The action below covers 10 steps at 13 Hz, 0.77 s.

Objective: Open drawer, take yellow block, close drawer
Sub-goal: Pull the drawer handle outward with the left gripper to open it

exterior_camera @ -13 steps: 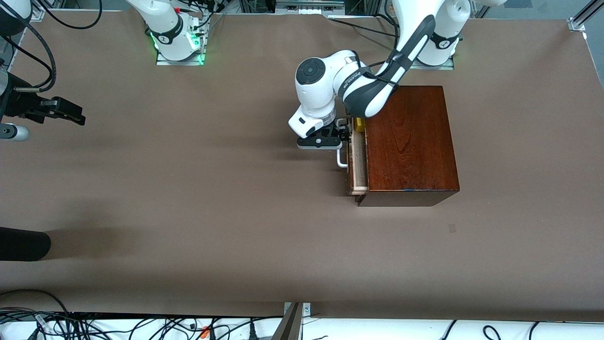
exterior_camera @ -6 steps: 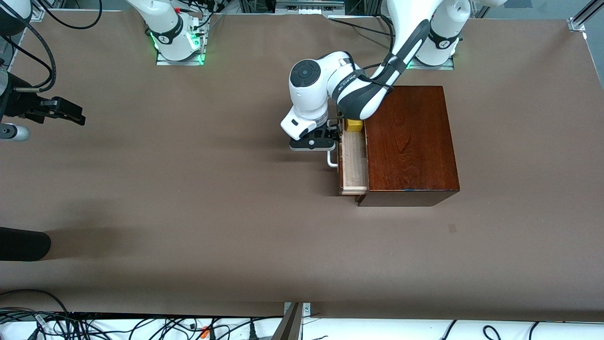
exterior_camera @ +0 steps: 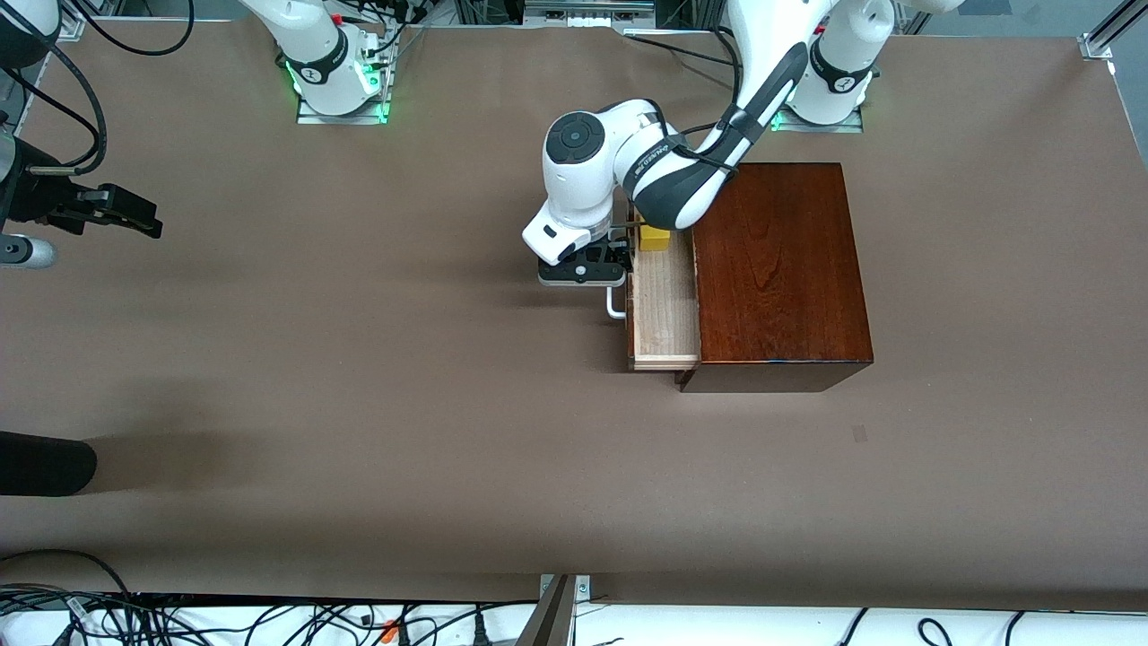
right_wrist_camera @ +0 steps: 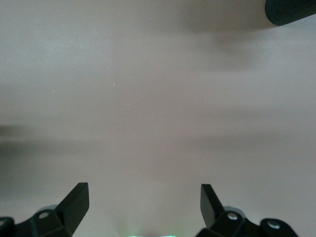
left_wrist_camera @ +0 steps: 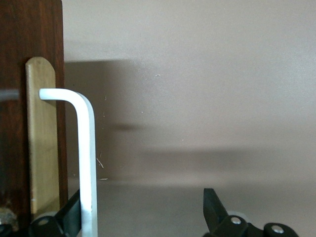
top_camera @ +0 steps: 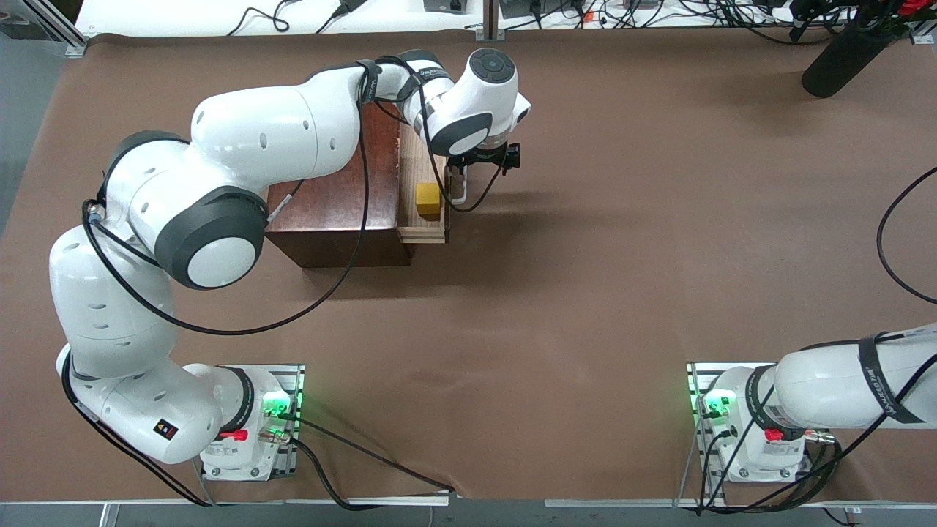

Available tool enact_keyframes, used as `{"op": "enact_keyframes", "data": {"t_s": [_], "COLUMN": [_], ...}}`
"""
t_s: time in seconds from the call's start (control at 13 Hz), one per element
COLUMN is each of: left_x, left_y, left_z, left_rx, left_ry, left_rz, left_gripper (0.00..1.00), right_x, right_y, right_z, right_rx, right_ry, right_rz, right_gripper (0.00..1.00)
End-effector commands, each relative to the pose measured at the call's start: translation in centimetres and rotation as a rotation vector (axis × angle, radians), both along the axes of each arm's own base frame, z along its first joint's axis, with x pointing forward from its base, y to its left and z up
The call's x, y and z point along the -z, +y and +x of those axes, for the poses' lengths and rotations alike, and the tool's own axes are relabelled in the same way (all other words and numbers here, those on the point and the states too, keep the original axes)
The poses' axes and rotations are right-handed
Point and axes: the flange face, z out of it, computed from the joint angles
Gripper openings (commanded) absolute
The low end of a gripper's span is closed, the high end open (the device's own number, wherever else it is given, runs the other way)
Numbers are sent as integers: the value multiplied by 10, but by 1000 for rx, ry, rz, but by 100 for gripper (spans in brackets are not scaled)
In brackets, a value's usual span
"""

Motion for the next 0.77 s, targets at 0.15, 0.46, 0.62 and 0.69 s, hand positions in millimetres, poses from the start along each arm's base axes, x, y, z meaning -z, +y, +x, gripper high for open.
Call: {"op": "enact_keyframes", "data": {"t_s": [0.15, 0.46, 0.62, 0.69], "left_x": [-17, -66, -111, -131], "left_y": [-20, -20, -9, 1], "left_z": [-8, -2, 4, 9], "left_rx": [5, -1, -20, -5], "left_ry": [49, 56, 47, 53], "left_rz": [35, 122, 139, 153], "left_gripper": [100, 100, 100, 100], "right_x": [-6, -6, -7, -11], "right_y": [-2, -3, -1, 1], "right_z": [-7, -7, -7, -7], "right_rx": [-15, -14, -1, 2], "right_ry": [-13, -13, -18, -25], "right_rz": [9, 9, 15, 16], "right_gripper": [100, 100, 100, 100]}}
